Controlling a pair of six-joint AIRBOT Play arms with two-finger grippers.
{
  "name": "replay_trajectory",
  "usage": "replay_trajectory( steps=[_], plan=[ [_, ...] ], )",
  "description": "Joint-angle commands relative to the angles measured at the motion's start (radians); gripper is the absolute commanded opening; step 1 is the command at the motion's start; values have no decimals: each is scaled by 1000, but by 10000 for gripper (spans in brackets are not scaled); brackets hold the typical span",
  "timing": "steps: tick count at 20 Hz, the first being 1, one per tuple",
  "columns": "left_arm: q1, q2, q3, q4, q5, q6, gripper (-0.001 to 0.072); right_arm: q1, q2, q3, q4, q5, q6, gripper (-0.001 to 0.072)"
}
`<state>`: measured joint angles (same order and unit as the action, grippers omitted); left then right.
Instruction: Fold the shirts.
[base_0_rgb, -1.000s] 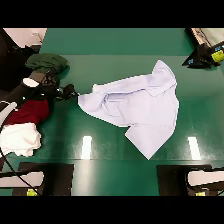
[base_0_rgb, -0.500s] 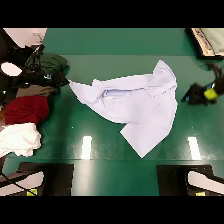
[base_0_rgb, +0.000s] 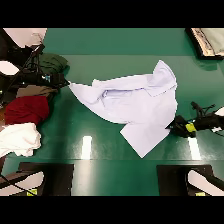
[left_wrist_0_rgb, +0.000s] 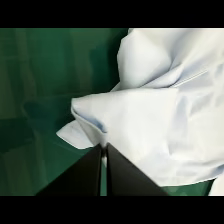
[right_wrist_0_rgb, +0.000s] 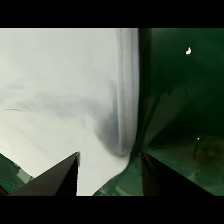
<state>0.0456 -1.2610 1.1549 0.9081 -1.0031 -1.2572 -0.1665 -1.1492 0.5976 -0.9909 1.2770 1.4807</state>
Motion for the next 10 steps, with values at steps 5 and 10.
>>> replay_trajectory(
  steps=[5, 10],
  plan=[
    [0, 6, 6, -3, -24, -29, 24, 122, -15, 100, 27, -91, -8, 15],
    [0, 128, 239, -3, 124, -82, 24, 59, 184, 436, 31, -130, -7, 14]
  ],
)
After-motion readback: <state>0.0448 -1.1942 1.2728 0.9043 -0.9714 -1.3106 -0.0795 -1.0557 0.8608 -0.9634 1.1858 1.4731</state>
